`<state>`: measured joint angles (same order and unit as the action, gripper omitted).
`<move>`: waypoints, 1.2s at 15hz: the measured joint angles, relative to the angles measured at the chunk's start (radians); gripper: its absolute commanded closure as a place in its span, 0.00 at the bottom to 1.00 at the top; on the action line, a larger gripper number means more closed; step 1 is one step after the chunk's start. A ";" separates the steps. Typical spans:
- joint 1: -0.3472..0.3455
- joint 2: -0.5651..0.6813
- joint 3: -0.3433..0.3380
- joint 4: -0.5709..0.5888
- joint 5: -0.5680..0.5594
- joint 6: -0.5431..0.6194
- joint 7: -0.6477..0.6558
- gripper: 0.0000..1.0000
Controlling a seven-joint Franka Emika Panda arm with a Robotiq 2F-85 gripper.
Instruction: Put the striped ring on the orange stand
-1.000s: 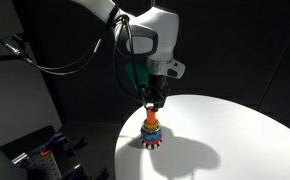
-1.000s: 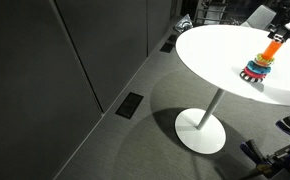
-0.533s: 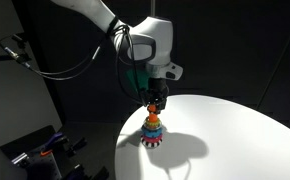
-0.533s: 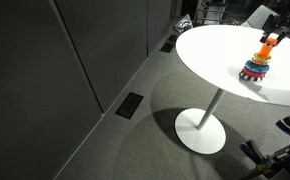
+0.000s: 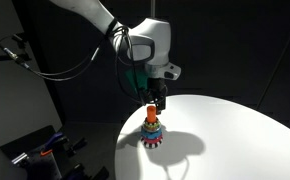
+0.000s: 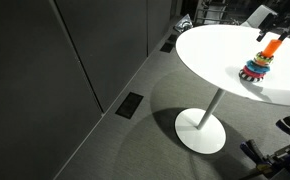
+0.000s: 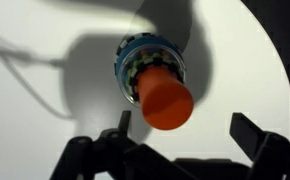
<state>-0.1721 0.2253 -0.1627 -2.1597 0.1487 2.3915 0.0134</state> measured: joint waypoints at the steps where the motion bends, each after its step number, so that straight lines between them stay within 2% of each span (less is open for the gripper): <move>1: -0.001 -0.002 -0.002 0.000 -0.005 -0.008 0.000 0.00; 8: -0.040 -0.030 -0.038 0.000 -0.081 -0.169 -0.069 0.00; 13: -0.085 -0.110 -0.067 -0.007 -0.134 -0.319 -0.232 0.00; 18: -0.113 -0.215 -0.097 -0.042 -0.145 -0.395 -0.362 0.00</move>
<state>-0.2847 0.0099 -0.2597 -2.2019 0.0033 1.9963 -0.3486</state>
